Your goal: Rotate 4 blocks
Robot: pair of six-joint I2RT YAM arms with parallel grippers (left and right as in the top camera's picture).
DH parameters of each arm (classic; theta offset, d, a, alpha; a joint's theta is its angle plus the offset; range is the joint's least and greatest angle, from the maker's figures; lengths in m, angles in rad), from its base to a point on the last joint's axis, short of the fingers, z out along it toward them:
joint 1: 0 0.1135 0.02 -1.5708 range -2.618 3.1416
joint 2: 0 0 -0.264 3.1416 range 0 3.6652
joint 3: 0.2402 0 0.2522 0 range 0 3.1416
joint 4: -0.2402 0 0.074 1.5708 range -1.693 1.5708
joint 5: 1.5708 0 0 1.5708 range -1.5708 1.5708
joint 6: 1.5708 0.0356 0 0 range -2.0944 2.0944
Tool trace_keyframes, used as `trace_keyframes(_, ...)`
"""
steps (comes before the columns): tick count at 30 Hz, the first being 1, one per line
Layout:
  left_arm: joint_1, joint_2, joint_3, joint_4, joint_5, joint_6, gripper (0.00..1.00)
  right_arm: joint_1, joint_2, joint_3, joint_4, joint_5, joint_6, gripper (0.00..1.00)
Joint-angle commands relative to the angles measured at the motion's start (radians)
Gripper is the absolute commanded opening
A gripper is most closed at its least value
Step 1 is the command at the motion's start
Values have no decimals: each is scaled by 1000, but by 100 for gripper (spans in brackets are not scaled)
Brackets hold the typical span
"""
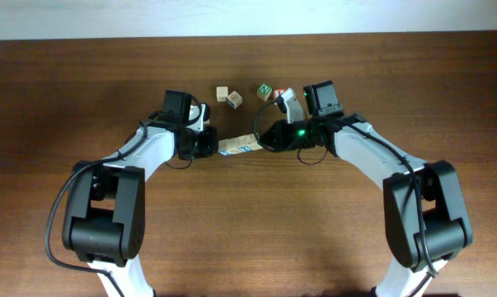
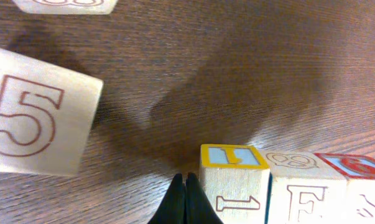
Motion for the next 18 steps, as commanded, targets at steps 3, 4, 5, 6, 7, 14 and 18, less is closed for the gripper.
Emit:
trace_keyframes(3, -29, 5, 17, 8, 137, 11, 0, 71, -7, 19, -3, -7, -5, 4)
trace_keyframes(4, -29, 5, 18, 8, 138, 11, 0, 71, -7, 19, -3, -7, -5, 4)
trace_keyframes(5, -29, 5, 18, 8, 138, 11, 0, 71, -7, 19, -3, -6, 0, 4)
trace_keyframes(6, -29, 5, 18, 6, 141, 11, 0, 71, -7, 19, -3, -7, 3, 4)
trace_keyframes(7, -29, 5, 17, 5, 141, 11, 0, 71, -7, 19, -3, -7, 3, 4)
trace_keyframes(14, -29, 5, 18, -3, 145, 11, 0, 85, -7, 28, -3, -7, 7, 4)
trace_keyframes(18, -29, 5, 17, -3, 145, 11, 0, 104, -7, 48, -3, 0, 11, 4)
